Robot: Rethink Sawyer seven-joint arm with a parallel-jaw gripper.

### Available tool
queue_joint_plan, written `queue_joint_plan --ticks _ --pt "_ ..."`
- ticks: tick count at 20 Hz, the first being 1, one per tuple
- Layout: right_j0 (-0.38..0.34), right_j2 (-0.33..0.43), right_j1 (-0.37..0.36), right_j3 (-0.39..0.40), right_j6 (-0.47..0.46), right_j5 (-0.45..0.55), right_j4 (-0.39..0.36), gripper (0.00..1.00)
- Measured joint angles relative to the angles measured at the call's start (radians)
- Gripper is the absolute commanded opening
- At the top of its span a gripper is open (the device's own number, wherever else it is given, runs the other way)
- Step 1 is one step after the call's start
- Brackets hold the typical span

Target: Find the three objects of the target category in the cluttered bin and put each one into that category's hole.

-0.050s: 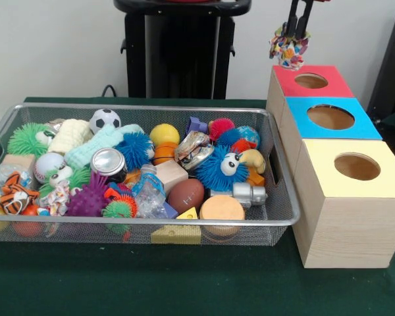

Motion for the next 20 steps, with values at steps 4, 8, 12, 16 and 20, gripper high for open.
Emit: queue_joint_plan --ticks 4,8,12,16,20 --pt "-0.003 0.0 0.0 -0.026 0.001 0.01 0.0 0.0" --pt "-0.014 0.0 0.001 -0.063 0.001 0.029 0.001 0.0" --pt "-0.03 -0.001 0.003 -0.106 0.001 0.062 0.001 0.0" --pt "-0.04 0.0 0.016 -0.164 0.001 0.105 -0.001 0.0" --pt "-0.039 0.0 0.042 -0.238 0.001 0.153 -0.003 0.0"
